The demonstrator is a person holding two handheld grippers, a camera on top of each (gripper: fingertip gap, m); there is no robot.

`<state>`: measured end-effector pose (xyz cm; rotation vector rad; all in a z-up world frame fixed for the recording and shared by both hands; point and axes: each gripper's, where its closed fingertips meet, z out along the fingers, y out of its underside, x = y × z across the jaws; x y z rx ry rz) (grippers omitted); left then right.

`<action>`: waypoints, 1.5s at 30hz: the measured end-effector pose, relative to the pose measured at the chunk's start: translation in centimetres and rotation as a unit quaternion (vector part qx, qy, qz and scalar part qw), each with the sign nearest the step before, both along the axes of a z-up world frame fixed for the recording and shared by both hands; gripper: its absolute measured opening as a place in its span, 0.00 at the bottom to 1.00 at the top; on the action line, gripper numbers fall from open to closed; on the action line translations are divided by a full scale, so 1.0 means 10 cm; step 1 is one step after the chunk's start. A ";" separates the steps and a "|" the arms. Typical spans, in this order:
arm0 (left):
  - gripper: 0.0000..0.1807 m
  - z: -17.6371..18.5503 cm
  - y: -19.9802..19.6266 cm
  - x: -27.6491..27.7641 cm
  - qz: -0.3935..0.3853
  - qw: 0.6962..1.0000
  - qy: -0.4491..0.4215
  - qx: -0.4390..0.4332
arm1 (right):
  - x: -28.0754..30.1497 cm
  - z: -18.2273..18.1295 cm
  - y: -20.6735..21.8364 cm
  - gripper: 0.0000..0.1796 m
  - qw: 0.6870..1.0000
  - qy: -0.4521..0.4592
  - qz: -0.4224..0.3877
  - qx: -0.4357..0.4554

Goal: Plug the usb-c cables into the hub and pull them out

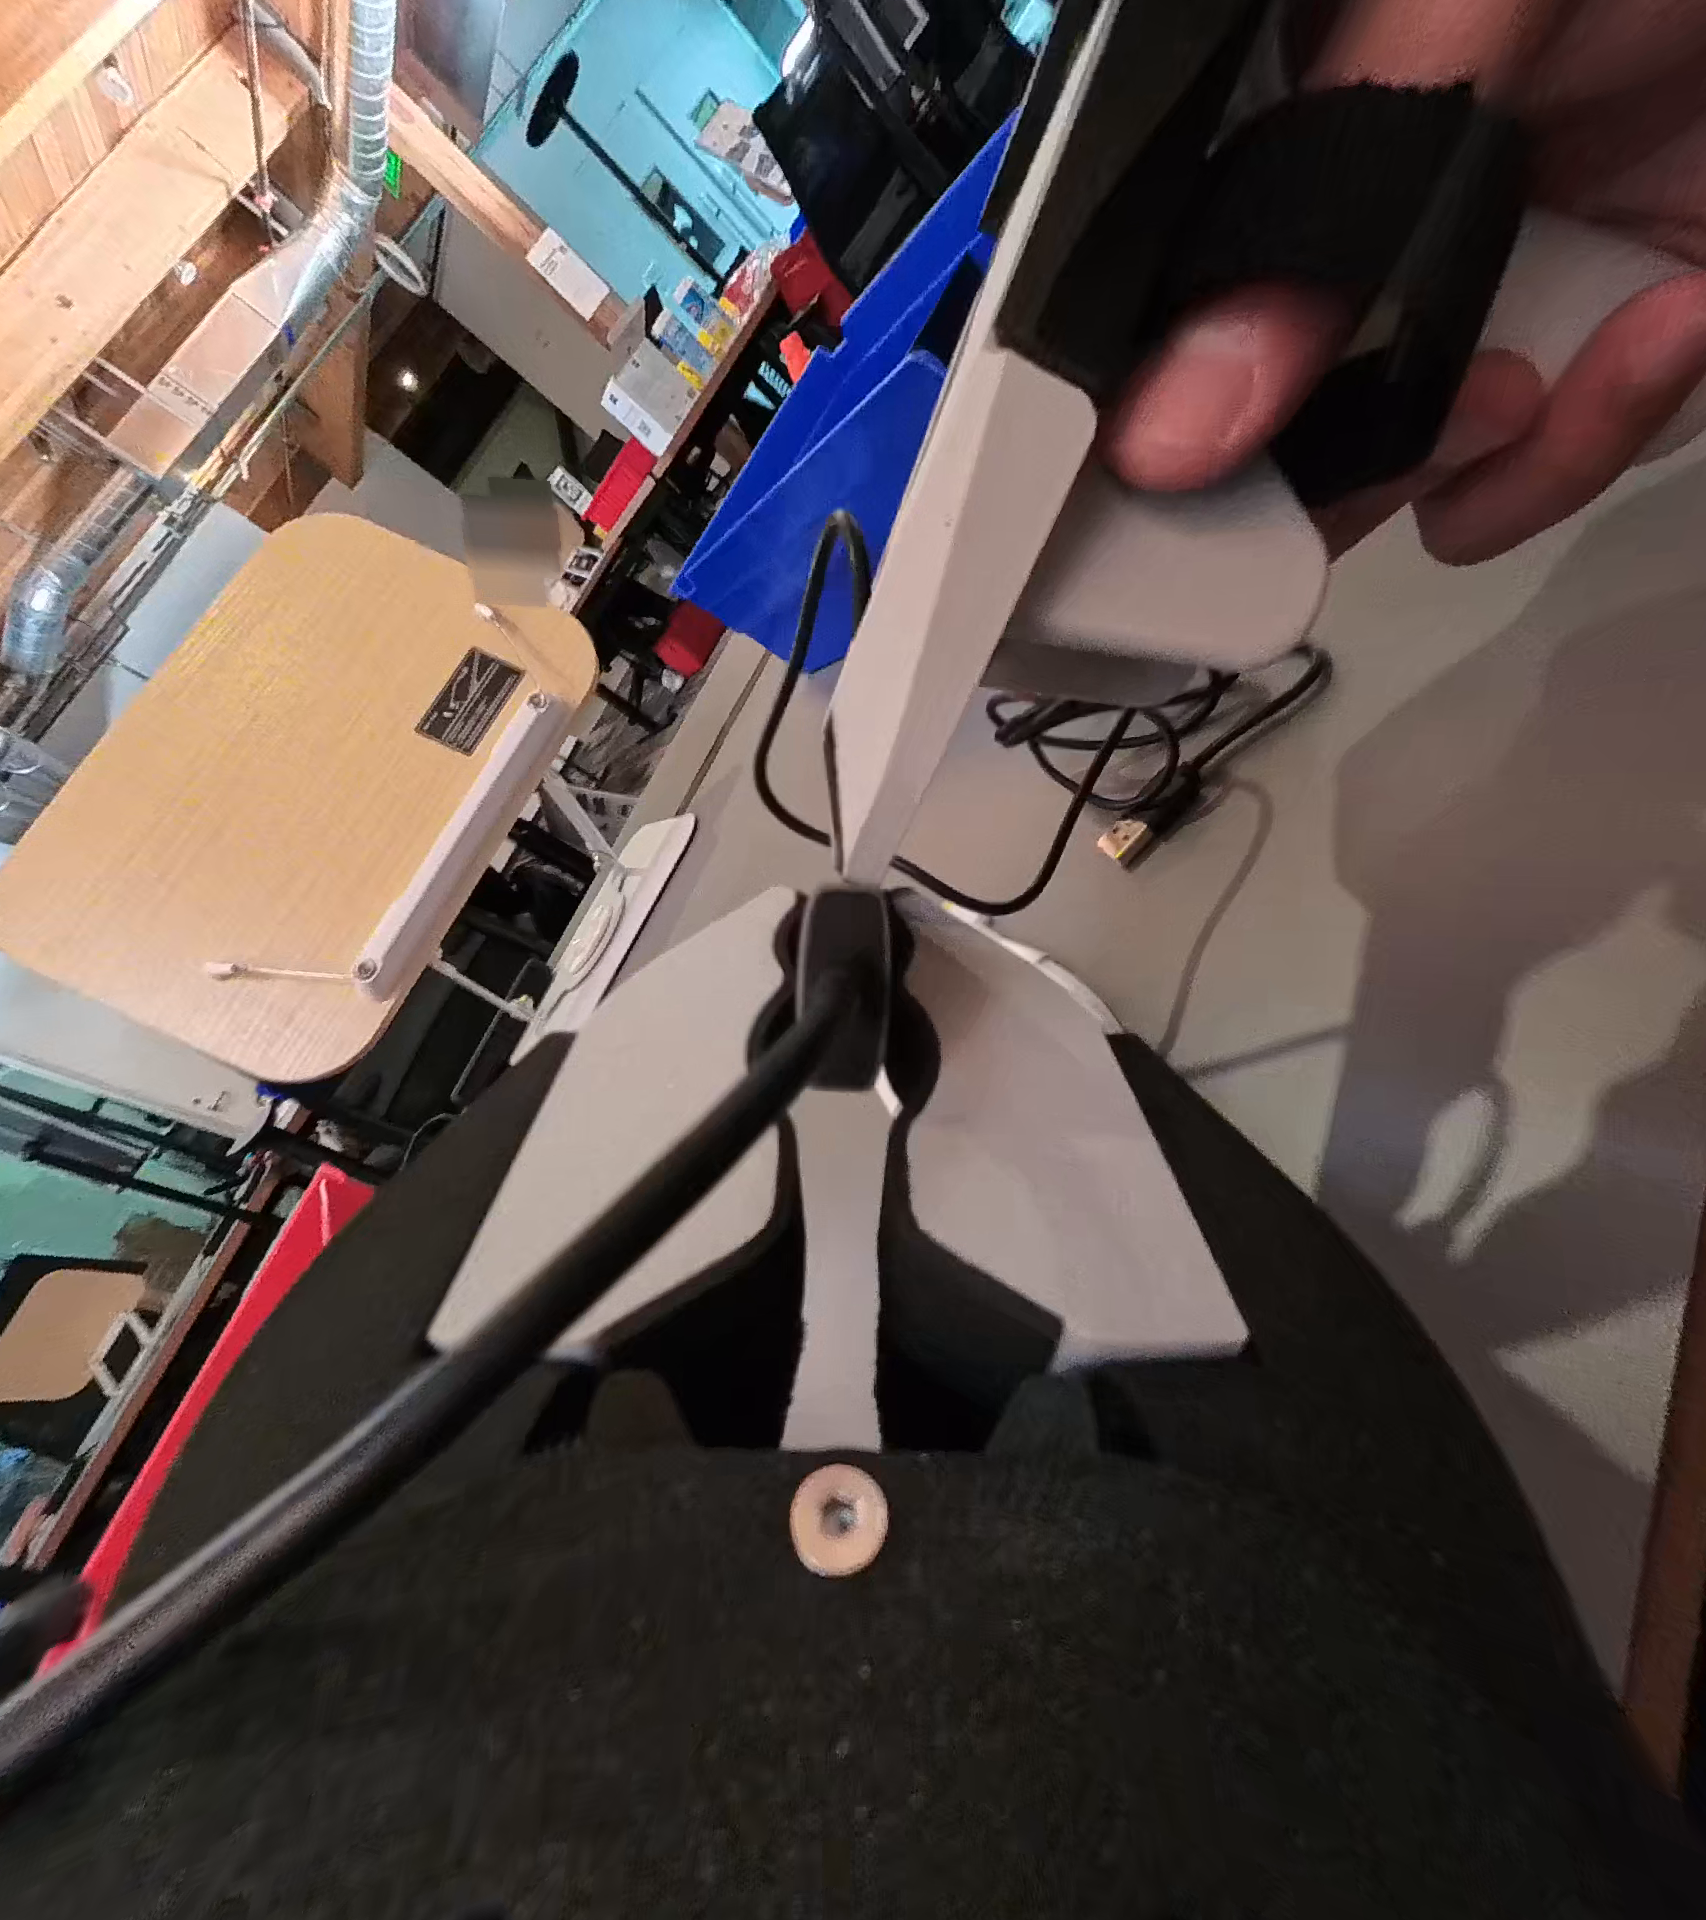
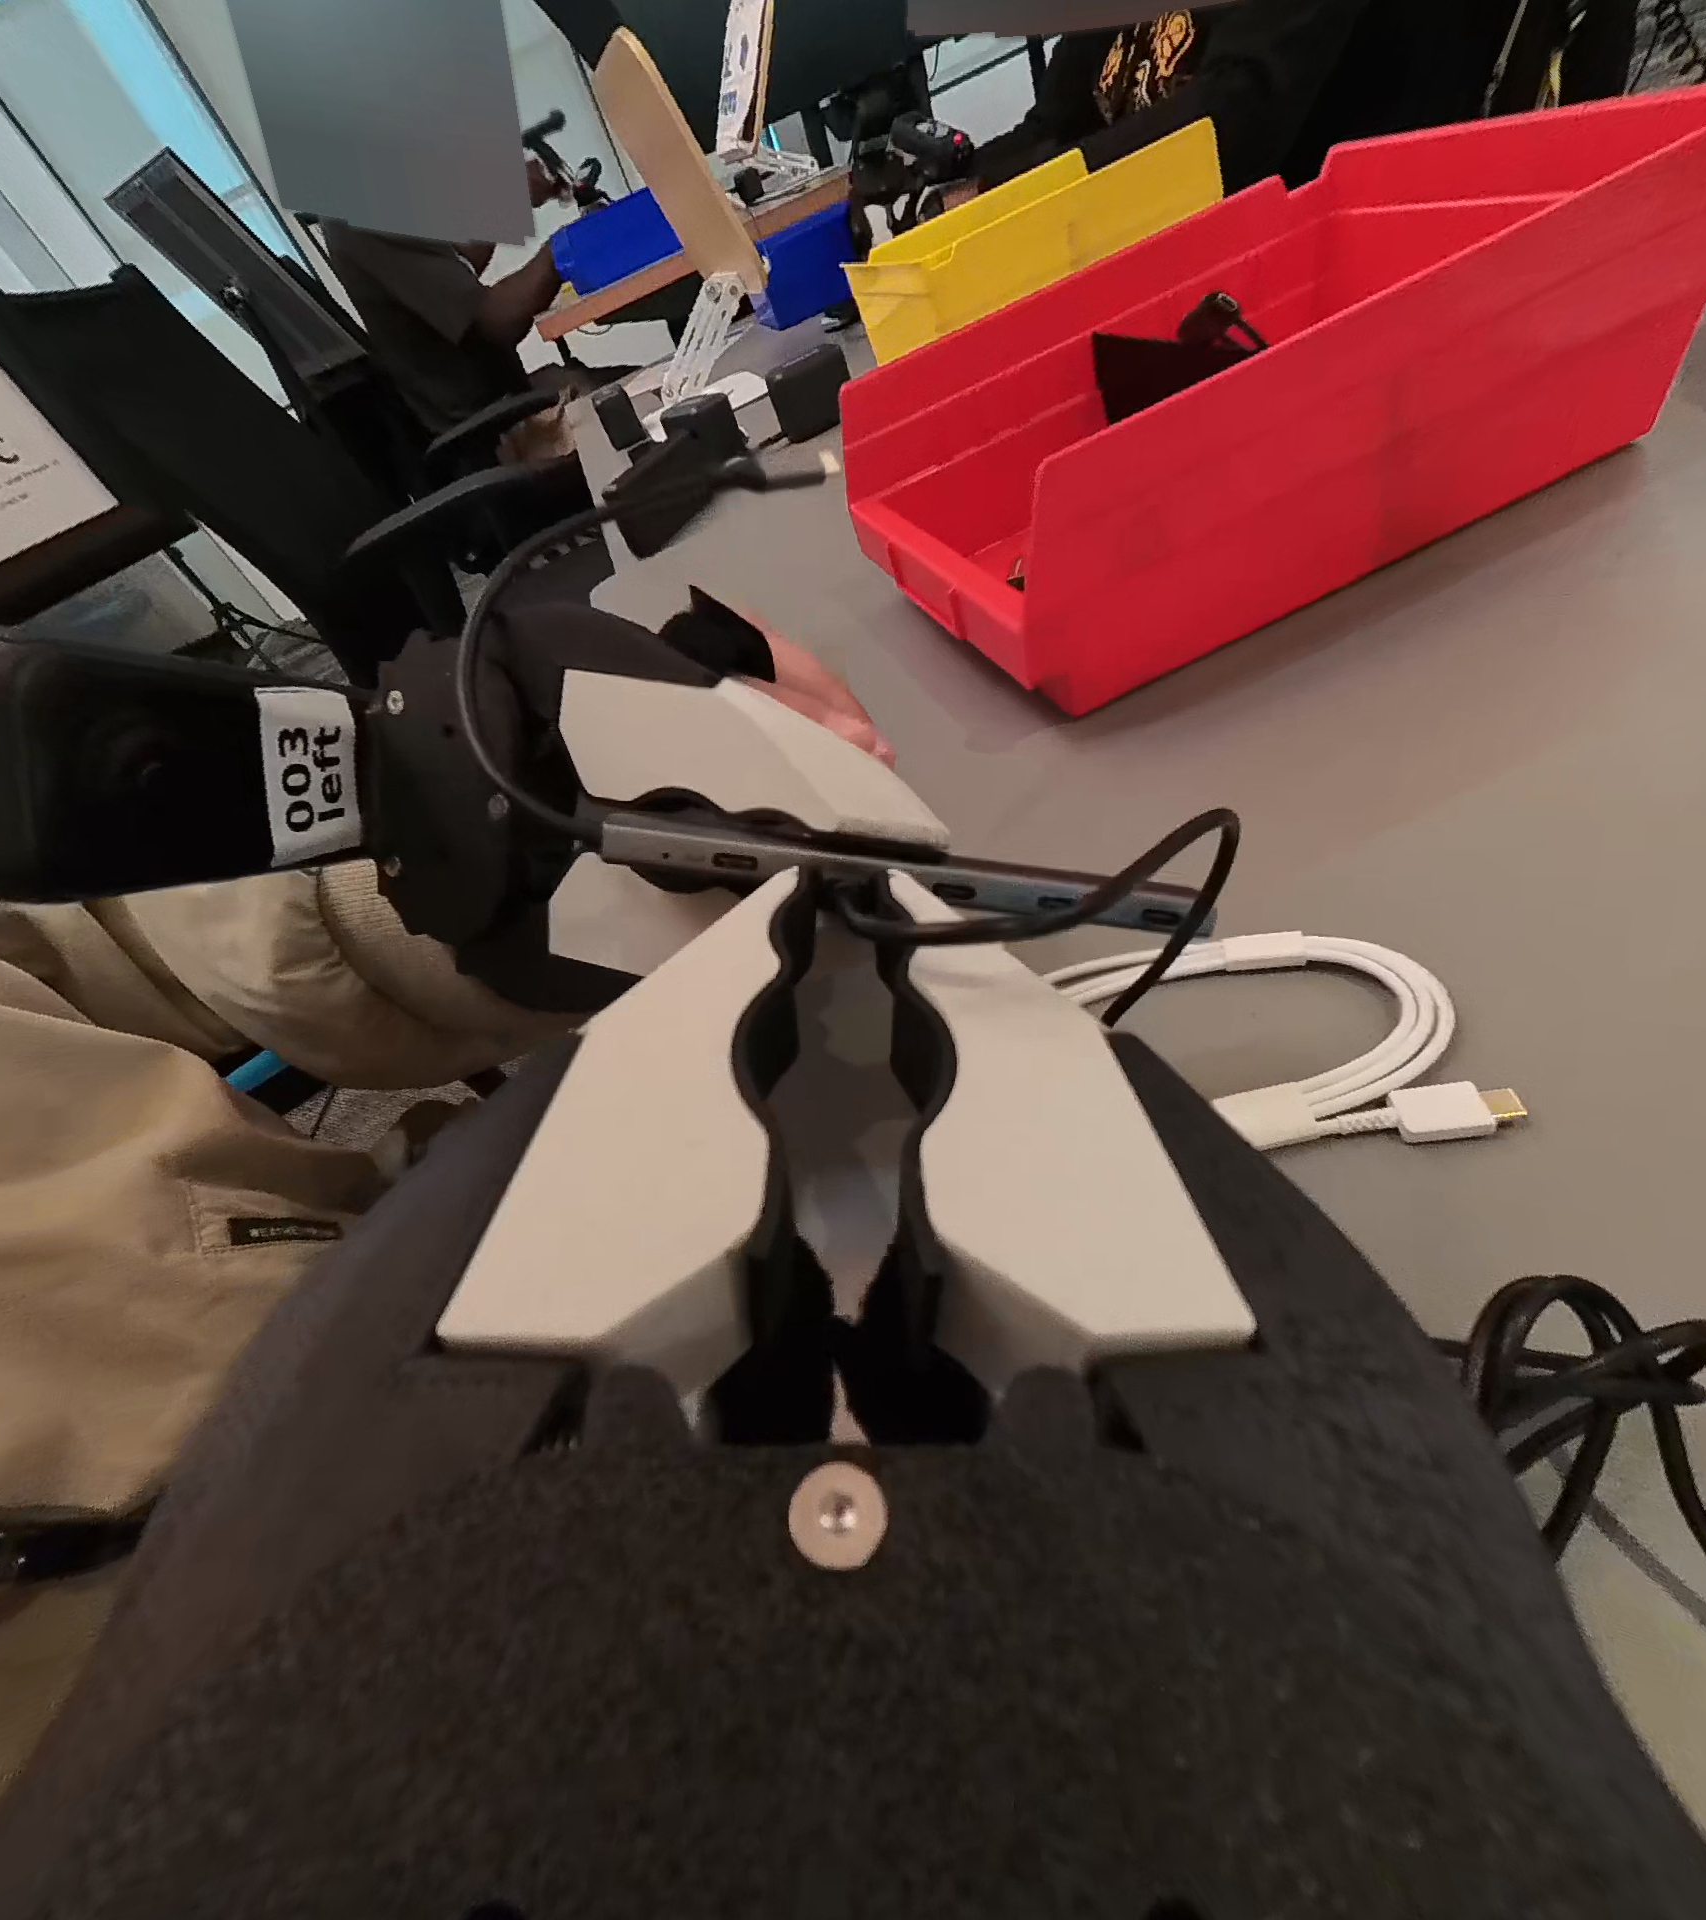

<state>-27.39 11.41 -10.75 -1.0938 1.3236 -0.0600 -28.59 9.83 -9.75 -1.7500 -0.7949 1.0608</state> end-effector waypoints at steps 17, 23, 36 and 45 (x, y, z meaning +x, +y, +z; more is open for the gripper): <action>0.06 -0.05 0.07 -0.04 0.019 1.000 0.022 0.013 | 0.02 0.03 0.05 0.08 0.999 -0.007 -0.029 0.015; 0.06 -0.06 0.07 -0.03 0.019 0.999 0.026 0.014 | 0.05 0.02 0.05 0.06 1.000 -0.009 -0.026 0.007; 0.06 -0.05 0.10 -0.03 0.059 0.998 0.032 -0.010 | 0.02 -0.02 0.05 0.06 0.999 -0.030 -0.036 0.022; 0.05 -0.03 0.12 -0.08 0.090 0.995 0.050 0.000 | -0.03 -0.01 0.07 0.06 0.995 -0.051 -0.070 0.044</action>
